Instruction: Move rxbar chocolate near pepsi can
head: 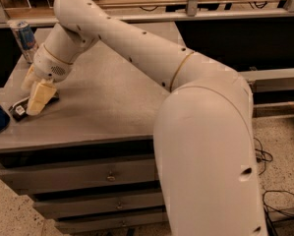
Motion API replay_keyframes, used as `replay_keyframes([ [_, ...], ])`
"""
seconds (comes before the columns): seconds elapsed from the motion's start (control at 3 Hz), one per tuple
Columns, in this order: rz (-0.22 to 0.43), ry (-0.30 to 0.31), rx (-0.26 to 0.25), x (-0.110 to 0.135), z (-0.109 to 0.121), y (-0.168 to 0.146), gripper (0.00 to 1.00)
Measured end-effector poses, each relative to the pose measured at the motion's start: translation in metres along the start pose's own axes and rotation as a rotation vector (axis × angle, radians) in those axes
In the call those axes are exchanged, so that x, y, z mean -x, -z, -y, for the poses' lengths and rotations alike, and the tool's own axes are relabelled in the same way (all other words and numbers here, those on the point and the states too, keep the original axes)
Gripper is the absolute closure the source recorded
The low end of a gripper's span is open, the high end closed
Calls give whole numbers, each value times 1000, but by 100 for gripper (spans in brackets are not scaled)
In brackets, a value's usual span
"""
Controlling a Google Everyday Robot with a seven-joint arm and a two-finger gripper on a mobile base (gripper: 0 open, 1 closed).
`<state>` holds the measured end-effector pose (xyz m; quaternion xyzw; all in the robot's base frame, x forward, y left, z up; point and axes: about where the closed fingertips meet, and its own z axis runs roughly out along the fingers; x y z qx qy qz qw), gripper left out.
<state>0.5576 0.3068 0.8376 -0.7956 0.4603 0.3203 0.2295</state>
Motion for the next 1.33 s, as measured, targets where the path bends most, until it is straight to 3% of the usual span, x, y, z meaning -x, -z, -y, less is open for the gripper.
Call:
replay_keyframes([
  [0.33, 0, 0, 2, 0, 0, -1, 0],
  [0.67, 50, 32, -37, 2, -8, 19, 0],
  [1.0, 77, 64, -126, -1, -26, 66, 0],
  [1.33, 77, 63, -126, -1, -26, 66, 0],
])
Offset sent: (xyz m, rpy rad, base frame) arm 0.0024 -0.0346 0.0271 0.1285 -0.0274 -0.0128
